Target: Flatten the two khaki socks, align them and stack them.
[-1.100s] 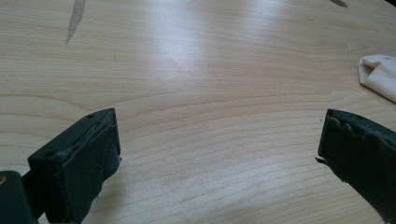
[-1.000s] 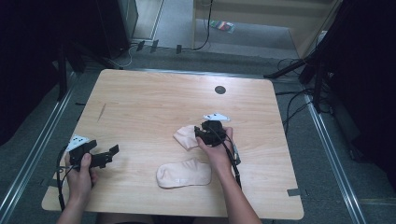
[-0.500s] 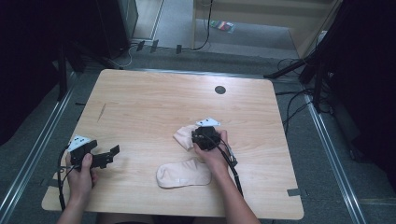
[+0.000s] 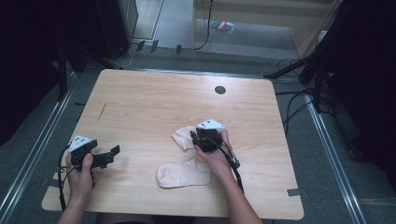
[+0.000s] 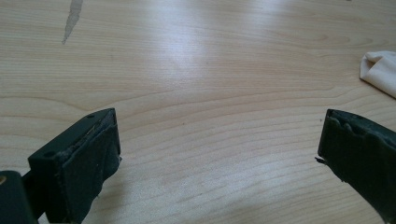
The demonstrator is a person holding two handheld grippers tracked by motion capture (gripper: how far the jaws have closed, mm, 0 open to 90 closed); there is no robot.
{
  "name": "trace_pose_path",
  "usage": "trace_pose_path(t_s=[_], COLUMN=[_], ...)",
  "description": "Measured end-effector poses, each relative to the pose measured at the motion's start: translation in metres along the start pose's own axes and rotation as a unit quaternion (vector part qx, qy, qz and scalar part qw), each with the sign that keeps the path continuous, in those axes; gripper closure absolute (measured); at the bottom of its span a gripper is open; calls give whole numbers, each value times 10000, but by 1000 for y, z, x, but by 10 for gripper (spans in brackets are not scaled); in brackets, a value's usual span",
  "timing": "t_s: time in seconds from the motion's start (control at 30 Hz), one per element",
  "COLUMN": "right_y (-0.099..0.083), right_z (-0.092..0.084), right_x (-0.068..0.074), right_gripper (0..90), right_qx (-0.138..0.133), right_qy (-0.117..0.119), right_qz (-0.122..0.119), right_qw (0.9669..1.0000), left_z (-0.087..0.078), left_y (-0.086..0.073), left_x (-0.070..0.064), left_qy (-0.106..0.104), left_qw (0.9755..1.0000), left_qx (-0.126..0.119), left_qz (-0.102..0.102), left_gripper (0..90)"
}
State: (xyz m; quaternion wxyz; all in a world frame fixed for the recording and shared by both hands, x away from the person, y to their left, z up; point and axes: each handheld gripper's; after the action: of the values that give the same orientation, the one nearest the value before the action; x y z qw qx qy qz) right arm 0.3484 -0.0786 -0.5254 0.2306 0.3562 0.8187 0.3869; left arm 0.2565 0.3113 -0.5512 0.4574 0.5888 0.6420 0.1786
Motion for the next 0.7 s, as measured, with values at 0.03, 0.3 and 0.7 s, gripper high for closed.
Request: trace_pose_path(t_s=[0.03, 0.3, 0.7], right_y=[-1, -6, -3], right_z=[2, 20, 9], right_x=[-2, 2, 20], right_gripper=[616, 585, 829], right_qx=[40, 406, 155], right_qy=[-31, -22, -400], right_qz=[46, -8, -663], right_qw=[10000, 9992, 9969], left_z=[0, 0, 0], left_y=[0, 0, 0], left_x=[0, 0, 0], left_qy=[1, 0, 12], left_qw=[10000, 10000, 10000], left_qx=[7, 10, 17], left_qz=[4, 13, 11], left_gripper=[0, 0, 0])
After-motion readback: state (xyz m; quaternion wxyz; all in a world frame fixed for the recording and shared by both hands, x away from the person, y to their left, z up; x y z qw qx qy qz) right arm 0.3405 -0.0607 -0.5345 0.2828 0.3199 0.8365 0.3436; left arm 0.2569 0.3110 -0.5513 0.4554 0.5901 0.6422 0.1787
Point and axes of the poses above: each handheld gripper's, and its own axes: z roughly forward along the jaws, y roughly out of its top, x roughly to its left, and after that the axes turned 10 degrees about -z, right-handed
